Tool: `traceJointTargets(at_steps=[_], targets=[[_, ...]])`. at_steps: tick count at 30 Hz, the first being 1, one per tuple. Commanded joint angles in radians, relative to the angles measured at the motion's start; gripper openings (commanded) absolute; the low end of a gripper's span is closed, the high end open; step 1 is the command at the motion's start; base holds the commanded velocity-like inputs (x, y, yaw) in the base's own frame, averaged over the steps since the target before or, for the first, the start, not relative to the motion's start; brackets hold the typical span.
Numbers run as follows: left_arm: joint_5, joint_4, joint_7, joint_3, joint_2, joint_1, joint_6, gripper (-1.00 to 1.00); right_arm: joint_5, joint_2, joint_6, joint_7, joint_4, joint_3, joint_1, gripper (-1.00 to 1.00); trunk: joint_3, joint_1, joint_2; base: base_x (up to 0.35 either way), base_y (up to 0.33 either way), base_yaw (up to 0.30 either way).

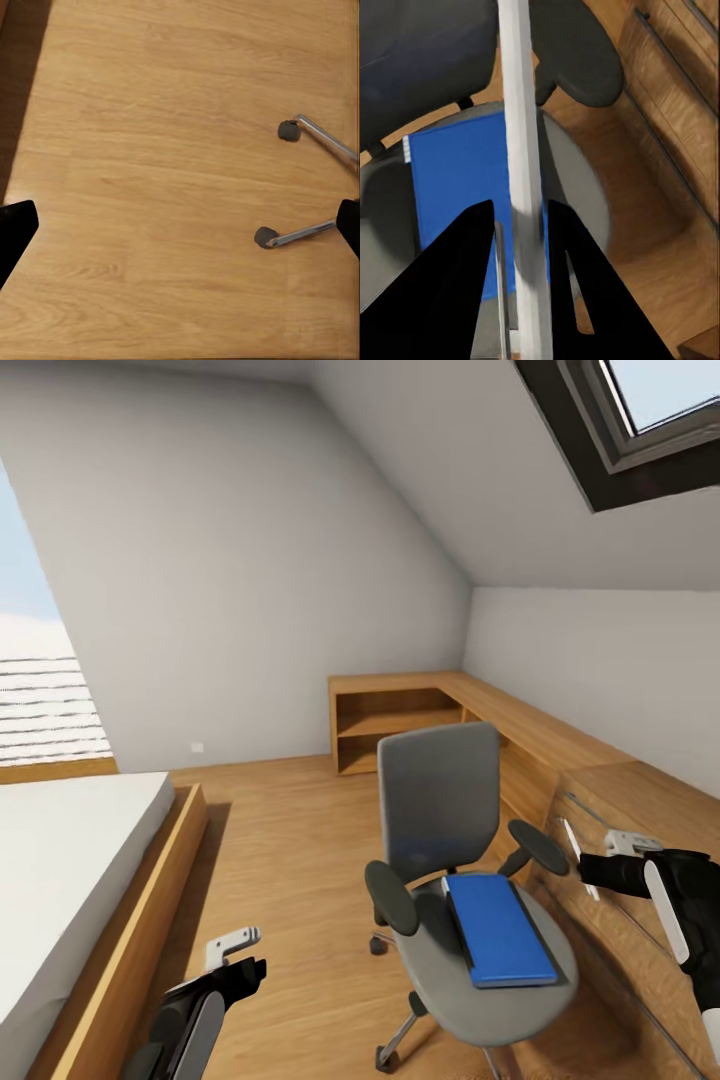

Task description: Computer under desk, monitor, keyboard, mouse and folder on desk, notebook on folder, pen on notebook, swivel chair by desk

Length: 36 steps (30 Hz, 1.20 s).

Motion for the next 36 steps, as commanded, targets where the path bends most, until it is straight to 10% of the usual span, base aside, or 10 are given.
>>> traceJointTargets(at_steps=[1, 8, 13, 17, 18, 23, 36], targets=[[0.011, 0.001, 0.007, 0.001, -0.001, -0.001, 0.003, 1.0, -0.005, 0.0, 0.004, -0.002, 0.0, -0.001, -0.001, -1.0, 0.002, -0.004, 0.007, 0.0, 0.0, -0.253], [0.009, 0.163, 0.004, 0.006, 0.012, 0.0, -0.028, 1.0, -0.005, 0.001, 0.003, -0.005, -0.019, -0.001, 0.0, -1.0, 0.025, -0.031, 0.056, 0.0, 0.0, -0.196], [0.008, 0.359, -0.004, 0.008, 0.028, 0.0, -0.22, 1.0, -0.004, 0.024, 0.003, -0.014, -0.051, -0.002, 0.0, -1.0, 0.041, -0.05, 0.091, 0.0, 0.0, -0.033], [0.003, 0.531, -0.007, 0.007, 0.035, 0.0, -0.399, 1.0, -0.003, 0.034, 0.01, -0.162, -0.141, -0.039, -0.004, -1.0, 0.054, -0.065, 0.119, 0.0, 0.0, -0.003], [0.005, 0.574, -0.007, 0.007, 0.054, 0.0, -0.438, 1.0, -0.005, 0.067, 0.008, -0.322, -0.178, -0.092, -0.005, -1.0, 0.057, -0.069, 0.126, 0.0, 0.0, 0.0], [0.007, 0.638, -0.006, 0.007, 0.08, 0.0, -0.458, 1.0, 0.007, 0.141, -0.006, -0.405, -0.12, -0.127, -0.003, -1.0, 0.073, -0.088, 0.161, 0.0, 0.0, -0.006], [0.006, 0.706, -0.006, 0.007, 0.088, 0.0, -0.579, 1.0, 0.004, 0.142, -0.006, -0.404, -0.103, -0.13, -0.001, -1.0, 0.121, -0.138, 0.252, 0.0, 0.0, -0.21]])
